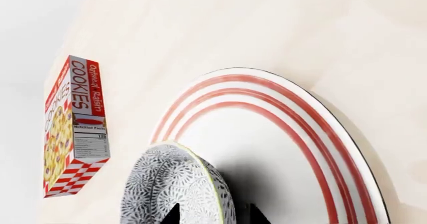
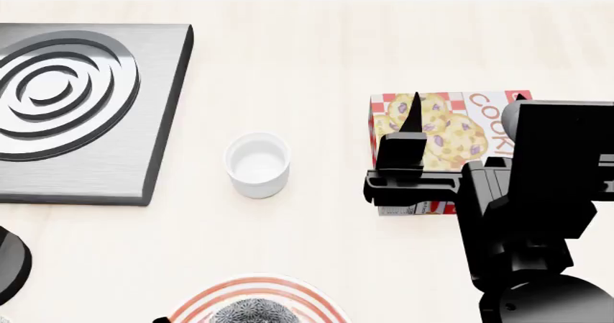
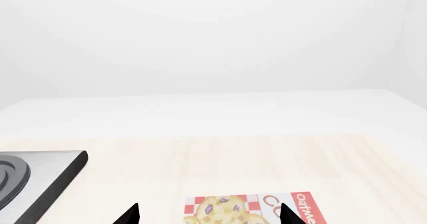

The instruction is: Pick the akita bowl on the stove and place it on the plate.

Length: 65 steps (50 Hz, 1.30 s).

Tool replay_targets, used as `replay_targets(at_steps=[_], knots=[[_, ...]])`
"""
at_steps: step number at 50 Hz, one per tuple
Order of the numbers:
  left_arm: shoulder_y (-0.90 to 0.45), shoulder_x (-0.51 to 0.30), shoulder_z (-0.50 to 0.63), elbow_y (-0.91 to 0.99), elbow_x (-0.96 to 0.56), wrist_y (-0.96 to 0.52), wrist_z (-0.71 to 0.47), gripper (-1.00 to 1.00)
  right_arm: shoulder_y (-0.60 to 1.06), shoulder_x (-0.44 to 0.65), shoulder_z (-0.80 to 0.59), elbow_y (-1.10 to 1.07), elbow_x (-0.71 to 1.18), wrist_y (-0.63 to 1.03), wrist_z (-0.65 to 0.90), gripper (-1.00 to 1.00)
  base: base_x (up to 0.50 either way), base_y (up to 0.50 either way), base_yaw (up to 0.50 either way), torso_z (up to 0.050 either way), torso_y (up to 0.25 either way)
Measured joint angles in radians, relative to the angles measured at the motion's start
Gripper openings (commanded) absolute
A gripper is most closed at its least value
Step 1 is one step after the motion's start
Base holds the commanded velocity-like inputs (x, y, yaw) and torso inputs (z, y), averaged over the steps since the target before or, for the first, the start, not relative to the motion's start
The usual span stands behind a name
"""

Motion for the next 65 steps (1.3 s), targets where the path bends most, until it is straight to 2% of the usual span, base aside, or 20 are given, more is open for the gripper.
replay_targets(at_steps=[22, 32, 54, 65], knots=[[0.004, 0.010, -0.021, 0.007, 0.000, -0.006, -0.030, 1.00, -0.001, 0.006, -0.004, 0.001, 0.008, -0.004, 0.006, 1.00, 0.00, 0.00, 0.00, 0.000, 0.000], [-0.016, 0.033, -0.070, 0.040, -0.043, -0.043, -0.029, 1.00, 0.000, 0.007, -0.005, 0.003, 0.012, -0.006, 0.009, 1.00, 0.00, 0.00, 0.00, 0.000, 0.000], [-0.069, 0.167, -0.223, 0.118, -0.177, -0.191, -0.047, 1.00, 0.000, 0.010, -0.008, 0.004, 0.020, -0.011, 0.015, 1.00, 0.00, 0.00, 0.00, 0.000, 0.000], [-0.078, 0.248, -0.338, 0.156, -0.270, -0.295, -0.068, 1.00, -0.001, 0.014, -0.012, 0.005, 0.022, -0.015, 0.016, 1.00, 0.00, 0.00, 0.00, 0.000, 0.000]])
